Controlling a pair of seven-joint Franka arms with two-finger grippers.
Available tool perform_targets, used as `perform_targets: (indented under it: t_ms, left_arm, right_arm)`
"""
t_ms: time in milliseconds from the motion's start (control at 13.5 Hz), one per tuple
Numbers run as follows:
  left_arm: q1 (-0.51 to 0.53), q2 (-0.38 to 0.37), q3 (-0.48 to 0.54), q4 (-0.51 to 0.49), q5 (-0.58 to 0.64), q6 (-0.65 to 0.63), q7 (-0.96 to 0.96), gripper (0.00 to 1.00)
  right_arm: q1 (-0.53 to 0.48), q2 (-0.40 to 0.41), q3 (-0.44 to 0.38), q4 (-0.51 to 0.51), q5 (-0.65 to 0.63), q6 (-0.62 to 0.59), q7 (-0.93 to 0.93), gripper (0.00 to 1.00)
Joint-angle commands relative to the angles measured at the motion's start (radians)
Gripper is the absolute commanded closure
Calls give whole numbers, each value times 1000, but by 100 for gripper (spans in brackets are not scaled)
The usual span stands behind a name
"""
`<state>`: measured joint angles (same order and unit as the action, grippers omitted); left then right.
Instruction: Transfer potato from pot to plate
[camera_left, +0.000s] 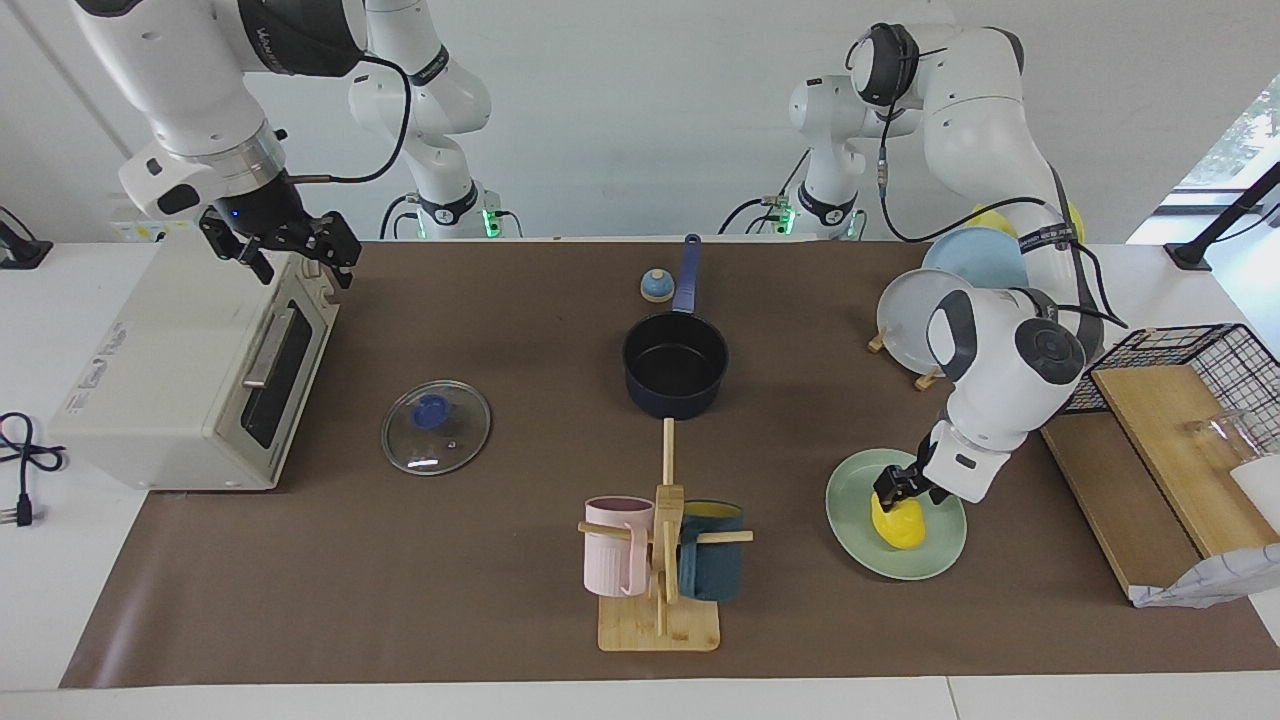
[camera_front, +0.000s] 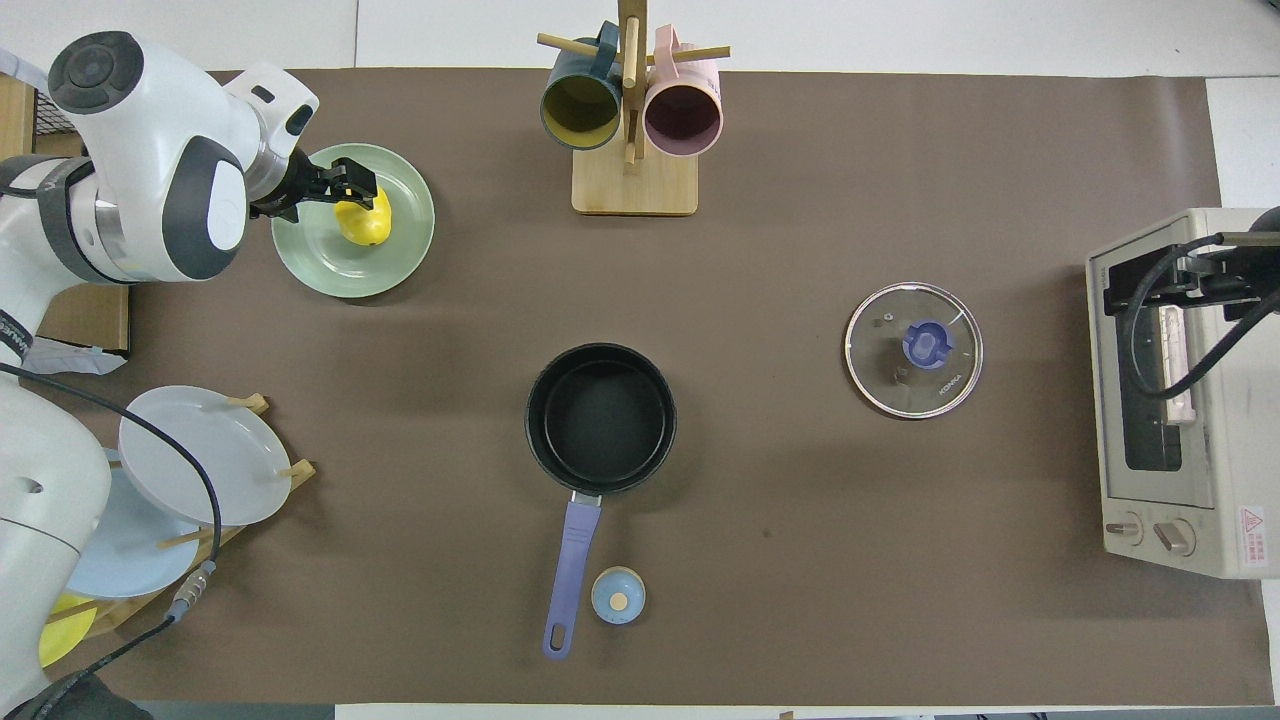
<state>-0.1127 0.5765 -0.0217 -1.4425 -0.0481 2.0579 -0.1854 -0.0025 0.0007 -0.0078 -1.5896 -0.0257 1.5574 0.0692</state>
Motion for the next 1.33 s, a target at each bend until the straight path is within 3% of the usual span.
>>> perform_targets:
  t_ms: [0, 296, 593, 815, 963, 1111, 1259]
  left_arm:
    - [40, -84, -4, 28, 19, -157, 49, 0]
    - [122, -305, -4, 17, 11, -399, 159, 0]
    - [119, -486, -4, -42, 14, -476, 181, 0]
    - [116, -556, -4, -59, 14, -551, 210, 0]
    - [108, -615, -6, -131, 14, -581, 227, 0]
    - [105, -627, -10, -165, 14, -556, 212, 0]
    - [90, -612, -10, -133, 11, -548, 192, 0]
  right_arm:
    - [-14, -13, 11, -9, 10, -2, 1, 0]
    - [-14, -13, 11, -9, 10, -3, 1, 0]
    - [-14, -13, 11, -9, 10, -2, 1, 0]
    - [-14, -13, 11, -9, 10, -2, 1, 0]
    - [-14, -11, 11, -9, 10, -2, 1, 0]
    - [-14, -13, 11, -9, 10, -3, 1, 0]
    - [-14, -11, 11, -9, 10, -3, 1, 0]
